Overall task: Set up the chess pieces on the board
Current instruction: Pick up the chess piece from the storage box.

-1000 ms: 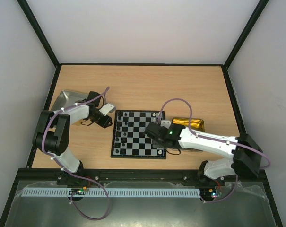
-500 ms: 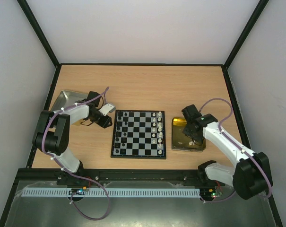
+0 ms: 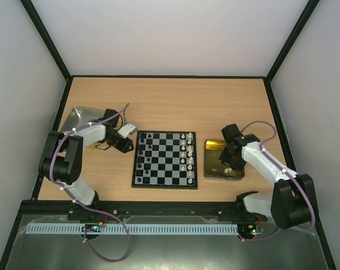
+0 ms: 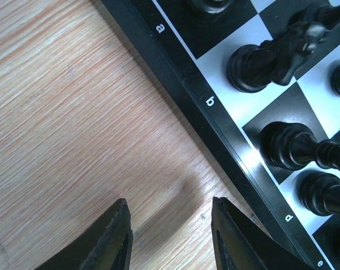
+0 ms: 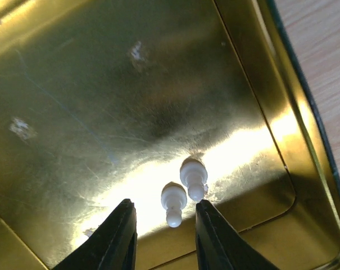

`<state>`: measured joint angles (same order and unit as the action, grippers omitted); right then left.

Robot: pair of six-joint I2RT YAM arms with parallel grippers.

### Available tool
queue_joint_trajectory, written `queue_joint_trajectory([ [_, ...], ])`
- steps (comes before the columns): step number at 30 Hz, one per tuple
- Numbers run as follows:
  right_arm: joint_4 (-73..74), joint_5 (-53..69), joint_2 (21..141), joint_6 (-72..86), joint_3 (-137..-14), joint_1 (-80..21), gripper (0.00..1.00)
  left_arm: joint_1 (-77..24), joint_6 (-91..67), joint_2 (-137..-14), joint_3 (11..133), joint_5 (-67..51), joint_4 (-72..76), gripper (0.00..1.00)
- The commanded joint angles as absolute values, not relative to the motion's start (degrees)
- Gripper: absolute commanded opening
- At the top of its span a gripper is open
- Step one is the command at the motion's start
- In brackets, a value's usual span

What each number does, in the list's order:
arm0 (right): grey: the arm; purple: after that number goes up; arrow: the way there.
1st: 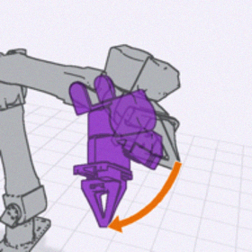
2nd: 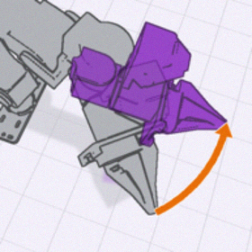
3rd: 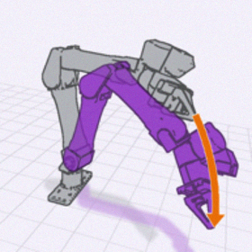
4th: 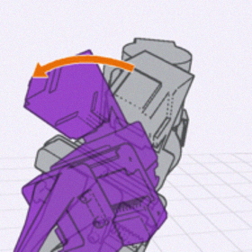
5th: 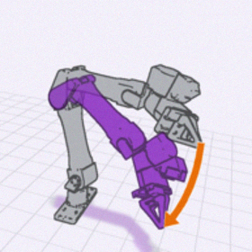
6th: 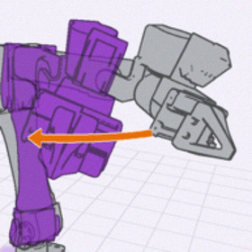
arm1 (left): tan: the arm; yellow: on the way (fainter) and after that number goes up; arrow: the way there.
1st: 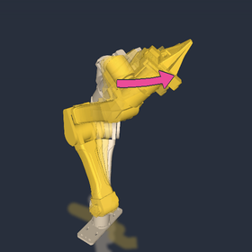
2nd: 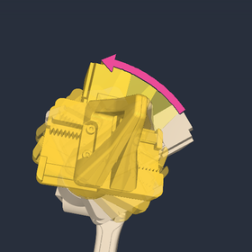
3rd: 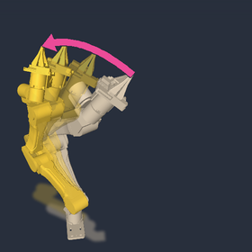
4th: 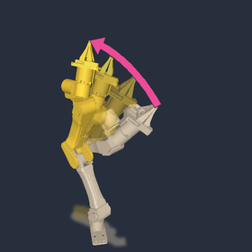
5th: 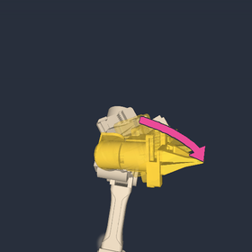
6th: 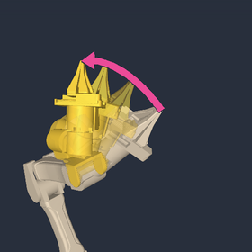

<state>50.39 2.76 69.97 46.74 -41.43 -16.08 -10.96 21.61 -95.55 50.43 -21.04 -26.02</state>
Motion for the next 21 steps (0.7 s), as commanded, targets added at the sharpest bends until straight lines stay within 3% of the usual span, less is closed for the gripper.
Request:
queue_joint_trajectory([
  [1,50.62,3.98,69.67,47.57,-39.10,-15.68,0.28,-10.72,21.90,-96.59,49.04,-21.60,-28.75,0.40],
  [21,51.66,3.33,71.98,44.70,-39.82,-10.92,0.28,-10.81,21.68,-100.97,51.45,-21.87,-30.13,0.40],
])
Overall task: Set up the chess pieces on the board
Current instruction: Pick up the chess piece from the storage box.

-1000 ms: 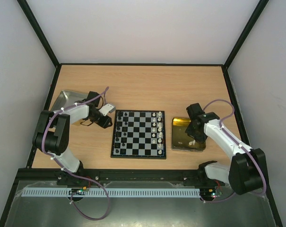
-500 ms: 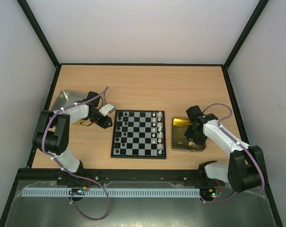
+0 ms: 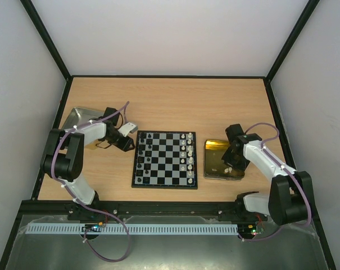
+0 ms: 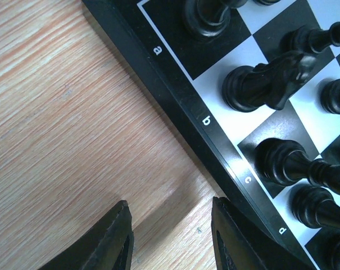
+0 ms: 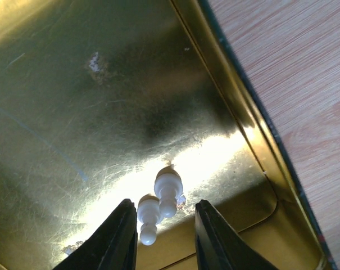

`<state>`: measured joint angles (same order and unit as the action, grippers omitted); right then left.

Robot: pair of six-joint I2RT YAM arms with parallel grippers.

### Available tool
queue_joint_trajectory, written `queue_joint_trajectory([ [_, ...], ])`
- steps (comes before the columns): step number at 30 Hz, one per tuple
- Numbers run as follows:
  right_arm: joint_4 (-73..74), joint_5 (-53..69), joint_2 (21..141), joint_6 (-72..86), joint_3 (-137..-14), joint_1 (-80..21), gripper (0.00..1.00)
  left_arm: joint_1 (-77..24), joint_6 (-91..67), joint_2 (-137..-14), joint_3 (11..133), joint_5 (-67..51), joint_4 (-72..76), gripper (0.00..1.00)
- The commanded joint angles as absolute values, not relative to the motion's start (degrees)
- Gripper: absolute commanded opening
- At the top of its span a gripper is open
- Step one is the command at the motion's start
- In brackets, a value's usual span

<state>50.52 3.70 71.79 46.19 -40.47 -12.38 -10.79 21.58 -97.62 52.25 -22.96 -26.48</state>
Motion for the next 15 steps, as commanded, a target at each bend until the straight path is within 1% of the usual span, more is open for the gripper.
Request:
queue_joint_trajectory([
  [1,51.39,3.87,71.98,44.53,-39.62,-10.59,0.27,-10.83,21.63,-101.05,51.50,-21.88,-30.22,0.40],
  [9,50.25,5.08,72.85,43.56,-39.26,-10.41,0.18,-10.98,21.56,-101.96,51.94,-21.73,-30.10,0.40],
  [15,49.34,5.80,73.69,43.06,-38.08,-10.36,0.18,-11.15,21.45,-101.40,52.16,-21.21,-30.50,0.40],
])
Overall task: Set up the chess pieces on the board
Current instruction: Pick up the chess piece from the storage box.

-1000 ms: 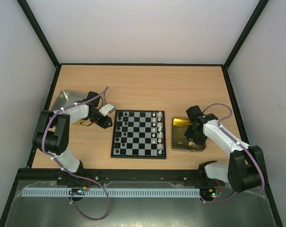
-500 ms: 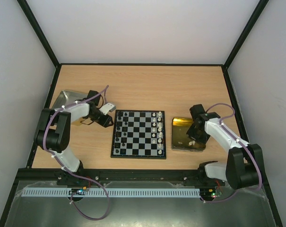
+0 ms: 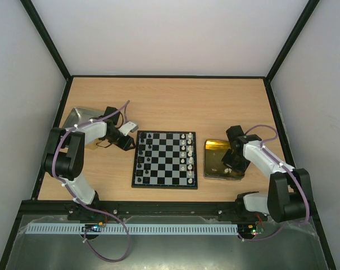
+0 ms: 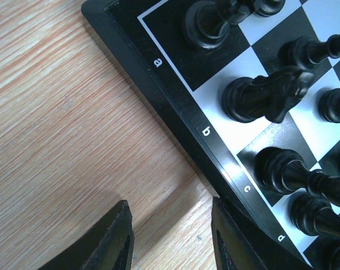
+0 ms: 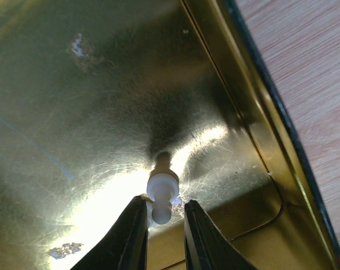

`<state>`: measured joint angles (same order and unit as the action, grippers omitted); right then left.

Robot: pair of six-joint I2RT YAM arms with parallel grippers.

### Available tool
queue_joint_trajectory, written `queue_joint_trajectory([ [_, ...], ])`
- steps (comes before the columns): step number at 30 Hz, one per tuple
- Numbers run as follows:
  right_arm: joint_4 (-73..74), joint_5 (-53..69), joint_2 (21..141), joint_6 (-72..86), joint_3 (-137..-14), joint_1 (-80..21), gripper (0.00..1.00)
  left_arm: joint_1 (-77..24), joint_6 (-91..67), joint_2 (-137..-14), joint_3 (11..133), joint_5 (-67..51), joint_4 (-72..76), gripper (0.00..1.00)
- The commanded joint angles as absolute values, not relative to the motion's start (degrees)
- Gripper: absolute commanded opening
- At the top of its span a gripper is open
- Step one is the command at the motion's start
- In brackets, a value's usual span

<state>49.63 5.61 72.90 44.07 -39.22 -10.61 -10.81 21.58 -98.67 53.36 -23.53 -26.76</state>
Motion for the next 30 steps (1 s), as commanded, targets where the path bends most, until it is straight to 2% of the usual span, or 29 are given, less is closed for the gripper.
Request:
queue_joint_trajectory([
  [1,49.19,5.78,73.73,42.97,-38.00,-10.37,0.18,-11.16,21.45,-101.34,52.12,-21.22,-30.45,0.40],
  [7,49.00,5.43,73.98,42.83,-38.50,-10.36,0.02,-11.32,21.36,-101.66,52.12,-20.92,-30.16,0.40],
  [19,53.26,-0.13,74.17,41.13,-48.29,-11.18,0.02,-11.51,21.27,-100.82,51.30,-20.59,-29.67,0.40],
  [23,54.19,-2.18,73.27,43.37,-52.12,-17.39,0.02,-11.51,21.27,-101.14,51.21,-20.57,-29.36,0.40],
  [30,59.39,-11.08,77.83,46.49,-64.21,-37.36,0.02,-11.51,21.14,-101.40,51.68,-20.03,-29.45,0.40],
])
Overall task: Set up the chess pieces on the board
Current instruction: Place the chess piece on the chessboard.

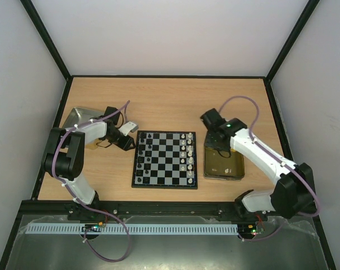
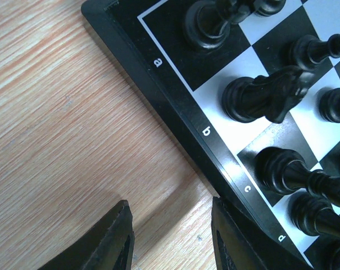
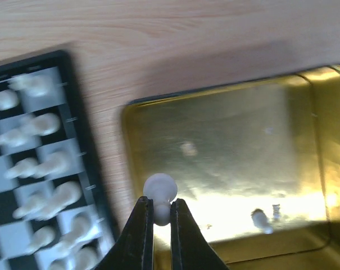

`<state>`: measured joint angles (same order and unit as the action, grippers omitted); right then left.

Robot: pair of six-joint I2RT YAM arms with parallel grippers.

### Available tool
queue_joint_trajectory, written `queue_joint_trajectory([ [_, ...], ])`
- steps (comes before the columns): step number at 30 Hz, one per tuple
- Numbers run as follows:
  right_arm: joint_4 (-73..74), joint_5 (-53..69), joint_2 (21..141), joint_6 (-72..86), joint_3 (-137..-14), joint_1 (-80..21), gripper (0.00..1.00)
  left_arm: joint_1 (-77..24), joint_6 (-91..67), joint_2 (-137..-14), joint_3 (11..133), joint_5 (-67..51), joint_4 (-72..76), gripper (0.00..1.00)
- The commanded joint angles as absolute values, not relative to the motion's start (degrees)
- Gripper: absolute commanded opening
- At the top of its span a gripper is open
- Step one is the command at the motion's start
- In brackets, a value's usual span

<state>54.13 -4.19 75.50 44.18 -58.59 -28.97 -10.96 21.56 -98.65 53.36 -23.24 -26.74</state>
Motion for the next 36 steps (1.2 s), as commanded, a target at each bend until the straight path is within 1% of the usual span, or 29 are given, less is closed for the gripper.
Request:
queue_joint_trajectory([
  [1,60.30,-12.26,78.59,47.19,-65.47,-40.22,0.02,-11.50,21.10,-101.36,51.60,-19.82,-29.44,0.40],
  [6,59.82,-12.10,80.10,49.32,-65.75,-51.47,0.02,-11.51,21.01,-100.95,51.30,-18.97,-29.33,0.40],
  [11,55.05,-8.10,78.87,50.76,-60.84,-56.83,0.02,-11.30,20.83,-99.63,50.54,-18.11,-29.10,0.40],
  [16,52.71,-6.28,81.47,50.55,-60.00,-61.57,0.02,-11.07,20.67,-99.33,50.74,-17.76,-29.17,0.40],
  [23,49.29,-2.30,84.03,50.13,-58.08,-63.29,0.02,-11.07,20.57,-98.79,50.41,-17.25,-28.92,0.40],
  [36,46.11,-0.54,87.87,49.93,-55.66,-63.31,0.02,-10.55,20.57,-98.38,50.11,-17.51,-28.73,0.40],
])
